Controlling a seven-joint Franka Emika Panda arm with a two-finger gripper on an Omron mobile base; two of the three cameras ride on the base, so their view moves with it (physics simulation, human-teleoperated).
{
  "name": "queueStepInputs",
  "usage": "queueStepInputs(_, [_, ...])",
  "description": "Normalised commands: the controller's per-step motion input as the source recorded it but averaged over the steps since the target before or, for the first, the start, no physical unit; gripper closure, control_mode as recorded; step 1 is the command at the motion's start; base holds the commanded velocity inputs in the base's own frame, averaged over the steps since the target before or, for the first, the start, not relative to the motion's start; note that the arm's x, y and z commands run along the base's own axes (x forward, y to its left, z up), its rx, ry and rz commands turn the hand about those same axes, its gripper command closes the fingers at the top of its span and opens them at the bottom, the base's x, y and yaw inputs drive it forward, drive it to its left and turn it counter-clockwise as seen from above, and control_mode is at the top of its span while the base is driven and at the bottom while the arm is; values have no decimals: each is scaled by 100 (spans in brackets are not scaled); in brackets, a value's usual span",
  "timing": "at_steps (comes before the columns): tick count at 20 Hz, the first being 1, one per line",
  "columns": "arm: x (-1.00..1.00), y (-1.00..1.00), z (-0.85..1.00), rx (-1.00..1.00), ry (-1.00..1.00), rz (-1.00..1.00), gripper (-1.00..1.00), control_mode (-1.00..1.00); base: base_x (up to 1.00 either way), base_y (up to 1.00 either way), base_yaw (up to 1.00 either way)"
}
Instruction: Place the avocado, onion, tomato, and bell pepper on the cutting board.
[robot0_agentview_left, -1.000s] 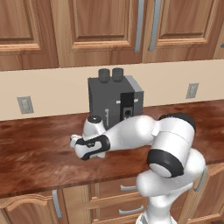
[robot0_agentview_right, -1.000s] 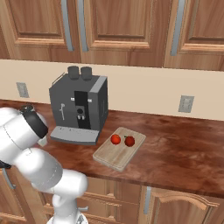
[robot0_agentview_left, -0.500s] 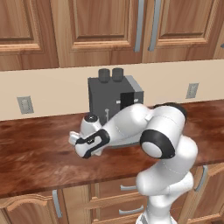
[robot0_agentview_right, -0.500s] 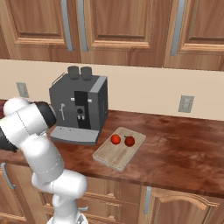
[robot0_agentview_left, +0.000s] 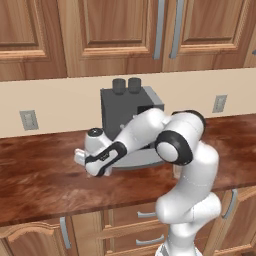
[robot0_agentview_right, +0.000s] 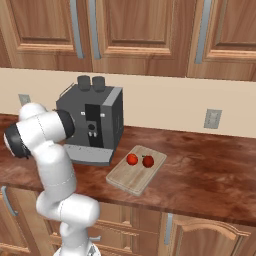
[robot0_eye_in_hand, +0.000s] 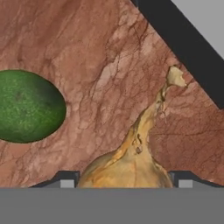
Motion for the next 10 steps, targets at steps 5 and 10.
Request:
queueStepInputs(5, [-4,0,-5,0,1,-6,100,-100,0,0,0])
queueStepInputs(10, [-61,-2,16,0,-9,-12,100,-100,0,0,0])
